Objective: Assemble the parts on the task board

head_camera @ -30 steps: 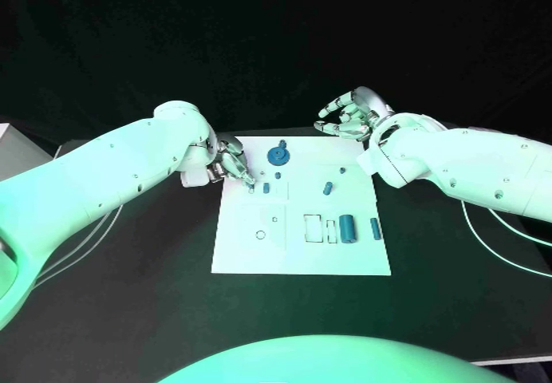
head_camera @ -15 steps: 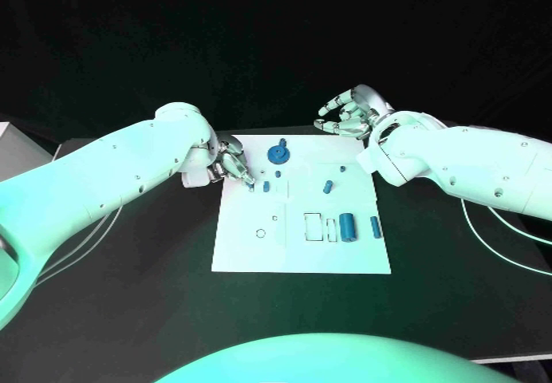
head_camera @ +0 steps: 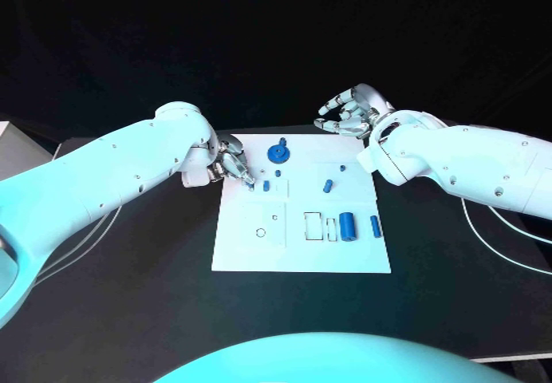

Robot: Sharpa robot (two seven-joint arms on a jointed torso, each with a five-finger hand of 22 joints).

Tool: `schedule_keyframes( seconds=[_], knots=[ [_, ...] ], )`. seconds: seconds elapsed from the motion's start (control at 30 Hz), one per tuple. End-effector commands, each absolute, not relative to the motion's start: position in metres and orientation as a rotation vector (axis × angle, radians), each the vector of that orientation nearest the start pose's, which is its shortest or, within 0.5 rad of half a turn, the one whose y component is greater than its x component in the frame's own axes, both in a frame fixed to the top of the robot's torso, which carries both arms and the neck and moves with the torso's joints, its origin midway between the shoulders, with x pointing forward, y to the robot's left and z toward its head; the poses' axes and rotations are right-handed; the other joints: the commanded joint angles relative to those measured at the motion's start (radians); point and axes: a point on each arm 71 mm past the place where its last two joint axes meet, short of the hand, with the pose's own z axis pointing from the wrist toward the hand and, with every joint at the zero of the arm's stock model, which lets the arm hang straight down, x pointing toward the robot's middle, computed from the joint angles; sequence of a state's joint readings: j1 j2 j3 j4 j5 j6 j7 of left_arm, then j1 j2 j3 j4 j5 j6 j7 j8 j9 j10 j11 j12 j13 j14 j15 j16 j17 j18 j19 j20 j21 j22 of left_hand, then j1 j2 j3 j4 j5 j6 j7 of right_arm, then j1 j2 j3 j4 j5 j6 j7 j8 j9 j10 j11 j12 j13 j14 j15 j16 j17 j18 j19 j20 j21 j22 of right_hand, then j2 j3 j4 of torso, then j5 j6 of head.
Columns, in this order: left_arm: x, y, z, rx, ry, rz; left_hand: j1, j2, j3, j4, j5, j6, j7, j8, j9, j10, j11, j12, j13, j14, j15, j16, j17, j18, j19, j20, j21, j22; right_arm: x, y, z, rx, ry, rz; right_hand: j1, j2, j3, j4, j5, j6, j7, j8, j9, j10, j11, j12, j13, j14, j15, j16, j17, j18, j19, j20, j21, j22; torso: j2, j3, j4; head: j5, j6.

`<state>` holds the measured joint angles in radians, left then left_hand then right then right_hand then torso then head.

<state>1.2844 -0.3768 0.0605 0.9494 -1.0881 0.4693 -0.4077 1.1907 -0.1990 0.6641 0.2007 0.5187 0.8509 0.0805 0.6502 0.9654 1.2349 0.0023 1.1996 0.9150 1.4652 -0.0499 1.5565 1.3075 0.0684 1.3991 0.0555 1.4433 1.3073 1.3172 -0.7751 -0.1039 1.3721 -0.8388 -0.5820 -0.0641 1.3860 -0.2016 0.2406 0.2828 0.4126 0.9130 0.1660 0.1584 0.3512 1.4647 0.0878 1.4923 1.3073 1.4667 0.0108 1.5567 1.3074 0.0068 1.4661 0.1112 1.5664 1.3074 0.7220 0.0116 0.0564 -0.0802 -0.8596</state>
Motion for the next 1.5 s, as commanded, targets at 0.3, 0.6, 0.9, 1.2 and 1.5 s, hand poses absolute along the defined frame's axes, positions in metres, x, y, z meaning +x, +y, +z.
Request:
schedule_keyframes(
  seconds=[0.3,0.6,0.9,1.2,1.5],
  knots=[
    [0.5688,0.1273,-0.1917,-0.034,2.454,-0.496,0.004,0.004,0.192,-0.198,0.006,0.006,0.002,0.004,0.000,0.000,0.001,-0.003,0.002,0.098,-0.006,0.004,0.242,-0.008,-0.004,-0.005,0.002,0.029,0.5325,-0.2308,-0.1515,0.497,1.501,0.767,-0.007,-0.001,0.003,0.000,0.004,-0.008,-0.001,0.006,0.002,0.035,-0.008,0.004,0.200,0.096,-0.007,-0.002,0.229,-0.007,0.105,-0.007,0.004,0.263,0.000,-0.0003,0.0000,0.001,-0.002],
    [0.5677,0.1292,-0.1910,-0.050,2.456,-0.504,0.004,0.004,0.192,-0.199,0.007,0.007,0.002,0.004,0.000,0.001,0.001,-0.003,0.003,0.099,-0.006,0.004,0.243,-0.009,-0.002,-0.004,0.002,0.031,0.5326,-0.2309,-0.1518,0.497,1.502,0.767,-0.007,-0.001,0.003,0.000,0.004,-0.008,-0.001,0.006,0.002,0.035,-0.008,0.004,0.200,0.096,-0.007,-0.002,0.229,-0.007,0.105,-0.007,0.004,0.263,0.000,-0.0005,-0.0003,0.002,-0.003],
    [0.5664,0.1276,-0.1911,-0.043,2.465,-0.508,0.004,0.004,0.192,-0.199,0.007,0.007,0.002,0.004,0.000,0.001,0.001,-0.003,0.003,0.099,-0.006,0.004,0.243,-0.009,-0.002,-0.004,0.002,0.031,0.5326,-0.2308,-0.1522,0.497,1.503,0.767,-0.007,-0.001,0.003,0.000,0.004,-0.008,-0.001,0.006,0.002,0.035,-0.008,0.004,0.200,0.096,-0.007,-0.002,0.229,-0.007,0.105,-0.007,0.004,0.263,0.000,-0.0006,0.0007,0.003,-0.003],
    [0.5659,0.1253,-0.1912,-0.040,2.467,-0.512,0.005,0.004,0.192,-0.201,0.010,0.008,0.001,0.003,0.000,0.002,0.001,-0.002,0.004,0.099,-0.006,0.005,0.245,-0.009,-0.002,-0.004,0.003,0.031,0.5326,-0.2304,-0.1524,0.496,1.503,0.768,-0.007,-0.001,0.003,0.000,0.004,-0.008,-0.001,0.006,0.002,0.035,-0.008,0.004,0.200,0.096,-0.007,-0.002,0.229,-0.007,0.105,-0.007,0.004,0.263,0.000,-0.0001,-0.0009,0.005,-0.003],
    [0.5655,0.1237,-0.1917,-0.035,2.471,-0.513,0.005,0.004,0.192,-0.201,0.010,0.008,0.001,0.003,0.000,0.002,0.001,-0.002,0.004,0.099,-0.006,0.005,0.245,-0.009,-0.002,-0.004,0.003,0.031,0.5325,-0.2303,-0.1524,0.496,1.504,0.768,-0.007,-0.001,0.003,0.000,0.004,-0.008,-0.001,0.006,0.002,0.035,-0.008,0.004,0.200,0.096,-0.007,-0.002,0.229,-0.007,0.105,-0.007,0.004,0.263,0.001,-0.0003,-0.0003,0.004,-0.004]
  ],
)
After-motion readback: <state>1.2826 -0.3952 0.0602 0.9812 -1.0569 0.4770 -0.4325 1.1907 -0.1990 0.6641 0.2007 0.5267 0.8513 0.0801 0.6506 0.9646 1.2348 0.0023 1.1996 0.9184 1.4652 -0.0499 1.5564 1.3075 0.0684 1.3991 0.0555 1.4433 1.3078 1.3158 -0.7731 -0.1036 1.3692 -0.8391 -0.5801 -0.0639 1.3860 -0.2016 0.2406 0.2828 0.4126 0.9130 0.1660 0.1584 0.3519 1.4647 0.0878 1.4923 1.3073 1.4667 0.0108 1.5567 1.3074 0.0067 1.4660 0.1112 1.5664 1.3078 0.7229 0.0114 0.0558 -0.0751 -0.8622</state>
